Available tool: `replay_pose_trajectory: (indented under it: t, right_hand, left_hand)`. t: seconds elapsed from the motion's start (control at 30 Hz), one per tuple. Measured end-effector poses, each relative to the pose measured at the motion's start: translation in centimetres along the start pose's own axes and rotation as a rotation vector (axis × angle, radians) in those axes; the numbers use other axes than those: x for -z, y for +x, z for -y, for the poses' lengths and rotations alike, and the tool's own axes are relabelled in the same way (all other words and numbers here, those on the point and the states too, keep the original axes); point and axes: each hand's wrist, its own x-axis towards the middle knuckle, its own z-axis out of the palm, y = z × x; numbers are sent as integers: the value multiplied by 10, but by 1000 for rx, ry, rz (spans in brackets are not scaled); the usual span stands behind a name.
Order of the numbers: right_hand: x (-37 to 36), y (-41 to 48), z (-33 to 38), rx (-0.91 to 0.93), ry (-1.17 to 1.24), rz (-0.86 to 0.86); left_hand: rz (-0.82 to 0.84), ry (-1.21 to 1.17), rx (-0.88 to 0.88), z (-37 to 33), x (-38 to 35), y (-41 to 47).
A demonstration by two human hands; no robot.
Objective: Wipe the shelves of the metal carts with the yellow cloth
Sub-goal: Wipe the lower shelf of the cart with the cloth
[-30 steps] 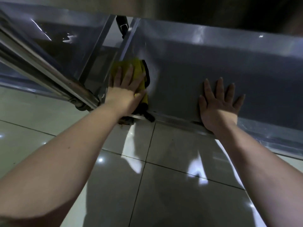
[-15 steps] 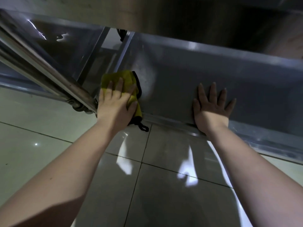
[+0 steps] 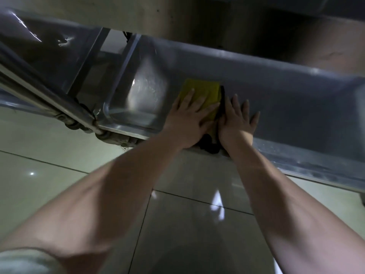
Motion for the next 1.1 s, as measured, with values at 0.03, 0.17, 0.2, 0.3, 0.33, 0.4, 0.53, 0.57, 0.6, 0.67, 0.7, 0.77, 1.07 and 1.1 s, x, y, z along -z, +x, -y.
replay_pose_trajectory:
  t: [0.03,0.17,0.2,0.3,0.33,0.4,0.53,0.57,0.6,0.67,0.7,0.77,1.07,1.1]
  right_hand:
    - [-1,1,2,-4,-22,3]
    - [-3,2,5,-1,-34,-9]
    - [-2,1,4,-1,-10,-13]
    - [6,-3,0,55,71,5]
    - [10,-6,-7,109,74,16]
    - [20,-12,-34,198,-8,36]
    - [42,-33,-128,13,-188,58]
    - [44,-39,-145,-42,-188,62]
    - [44,-43,-155,-73,-174,68]
    - [39,-45,-160,-77,-148,48]
    - [38,-45,-159,-72,-124,26]
    - [39,-44,-157,-70,-10,-42]
    - [61,-52,-170,-245,1207,-354]
    - [62,-51,-173,-279,1276,-337]
  left_hand:
    - [12,31,-10,25,1,-5]
    - [12,-28,341,134,12,-44]
    - [18,-31,417,149,13,-53]
    - [52,5,469,155,10,-55]
    - [55,6,472,152,10,-53]
    - [58,6,470,151,11,-50]
    - [92,-3,505,141,12,-46]
    - [102,-21,516,130,12,-41]
    - [108,-37,514,114,11,-35]
    - [78,-28,422,69,9,-19]
    - [48,-20,339,40,7,-11]
    - [-7,-59,216,-26,5,5]
    - [38,-26,-214,-250,-1,21]
    - [25,-47,-240,-247,-1,21]
